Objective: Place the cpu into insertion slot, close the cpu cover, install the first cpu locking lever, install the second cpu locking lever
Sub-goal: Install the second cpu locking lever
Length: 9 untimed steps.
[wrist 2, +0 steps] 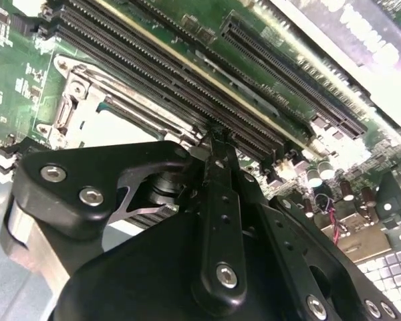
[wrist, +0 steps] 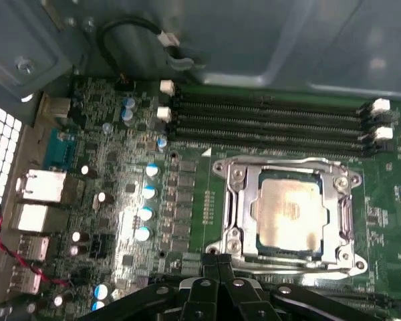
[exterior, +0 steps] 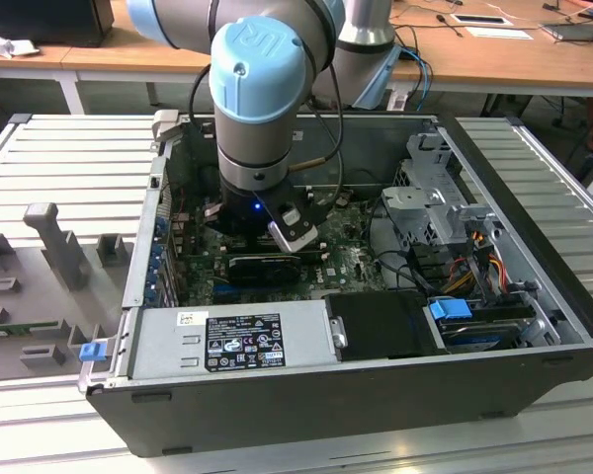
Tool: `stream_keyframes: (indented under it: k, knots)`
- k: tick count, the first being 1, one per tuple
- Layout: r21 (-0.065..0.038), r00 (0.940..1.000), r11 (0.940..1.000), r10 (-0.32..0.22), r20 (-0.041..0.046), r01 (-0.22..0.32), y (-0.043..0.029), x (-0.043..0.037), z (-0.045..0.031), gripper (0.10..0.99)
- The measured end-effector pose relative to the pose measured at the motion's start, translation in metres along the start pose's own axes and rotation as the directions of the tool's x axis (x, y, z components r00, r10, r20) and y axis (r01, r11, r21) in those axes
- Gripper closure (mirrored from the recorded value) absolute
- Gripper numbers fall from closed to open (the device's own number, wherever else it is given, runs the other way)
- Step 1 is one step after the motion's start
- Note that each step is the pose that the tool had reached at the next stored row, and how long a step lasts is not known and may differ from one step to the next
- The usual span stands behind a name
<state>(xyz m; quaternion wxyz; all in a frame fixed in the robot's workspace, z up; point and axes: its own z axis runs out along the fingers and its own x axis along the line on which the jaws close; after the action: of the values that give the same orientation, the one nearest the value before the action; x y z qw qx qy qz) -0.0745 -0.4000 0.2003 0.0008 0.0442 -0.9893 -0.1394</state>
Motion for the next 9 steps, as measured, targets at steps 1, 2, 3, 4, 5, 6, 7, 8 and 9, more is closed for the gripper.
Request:
stream_keyframes:
  k: [1,2,3,4,5,6,7,8,9]
  knots:
    - [-0.017,1.0000,0.9999,0.000,0.0014,0.000,0.0000,0.0000,0.0000,0.980]
    - [-0.023,1.0000,0.9997,0.000,0.0020,0.000,-0.0001,0.0001,0.0006,0.980]
    - [-0.023,1.0000,0.9997,0.000,0.0020,0.000,-0.0002,0.0001,0.0009,0.980]
    - [-0.024,1.0000,0.9997,0.000,0.0019,0.000,-0.0004,0.0001,0.0012,0.980]
    - [-0.024,1.0000,0.9997,0.000,0.0019,0.000,-0.0006,0.0001,0.0017,0.980]
    - [-0.024,1.0000,0.9997,0.000,0.0019,0.000,-0.0007,0.0001,0.0023,0.980]
    - [-0.025,1.0000,0.9997,0.000,0.0020,0.000,-0.0008,0.0001,0.0027,0.980]
    - [-0.025,1.0000,0.9997,0.000,0.0022,0.000,-0.0010,0.0001,0.0037,0.980]
    - [-0.025,1.0000,0.9997,0.000,0.0033,0.000,-0.0013,-0.0001,0.0047,0.980]
